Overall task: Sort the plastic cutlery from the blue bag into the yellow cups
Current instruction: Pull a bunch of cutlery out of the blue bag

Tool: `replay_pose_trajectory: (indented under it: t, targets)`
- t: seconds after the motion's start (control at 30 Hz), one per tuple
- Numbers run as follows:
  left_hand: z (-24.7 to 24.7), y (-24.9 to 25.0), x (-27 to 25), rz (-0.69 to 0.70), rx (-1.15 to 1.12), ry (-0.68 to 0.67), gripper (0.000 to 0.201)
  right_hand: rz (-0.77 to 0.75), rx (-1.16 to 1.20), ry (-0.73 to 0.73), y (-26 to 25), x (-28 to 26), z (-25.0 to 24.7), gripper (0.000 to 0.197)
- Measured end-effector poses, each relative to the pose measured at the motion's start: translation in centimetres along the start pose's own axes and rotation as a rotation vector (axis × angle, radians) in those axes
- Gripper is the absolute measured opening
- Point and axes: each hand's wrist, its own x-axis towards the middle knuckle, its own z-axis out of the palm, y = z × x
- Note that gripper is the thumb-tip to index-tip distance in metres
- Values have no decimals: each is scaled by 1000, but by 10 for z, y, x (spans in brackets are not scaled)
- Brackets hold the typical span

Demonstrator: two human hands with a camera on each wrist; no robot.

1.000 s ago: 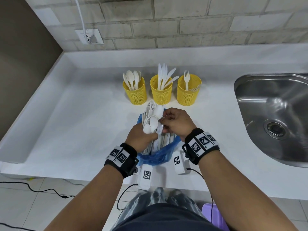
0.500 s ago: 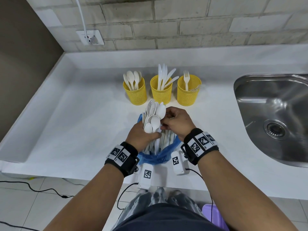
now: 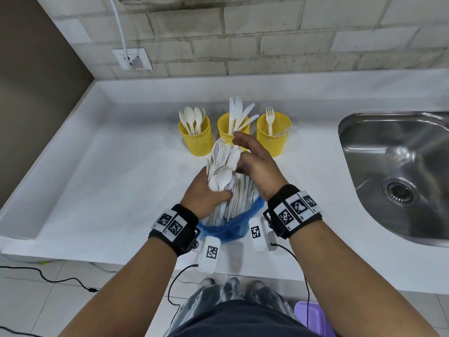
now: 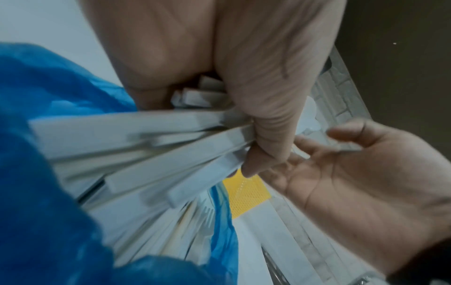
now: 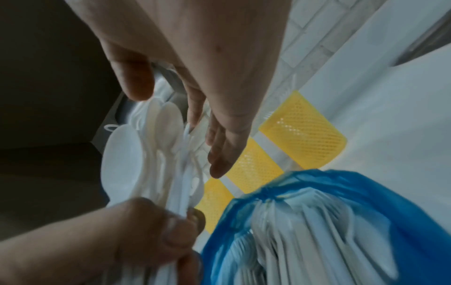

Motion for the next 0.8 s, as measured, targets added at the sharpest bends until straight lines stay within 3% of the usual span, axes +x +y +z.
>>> replay_pose_trajectory:
  t: [0.13,0.3,0.4,0.57,0.73,0.8]
  targets:
    - [3,8,0,51,-13,-35,53,-175,-194,-16,-11,-1,9,42]
    - [3,15,5,65,16,-16,35,-401,-402,76,-4,3,18,33]
    - [6,25,7,87,-47,12,43,-481,-435,140,-2,3,24,23]
    - [9,34,7,158,-137,15,43,-424,-402,93,-7,-1,24,24]
    - [-2,37,14,115,-207,108,58,-212,-106,86,-2,-13,5,55]
    - [-8,44,16,97,-282,130,57,-108,-22,11,10,-16,-2,69]
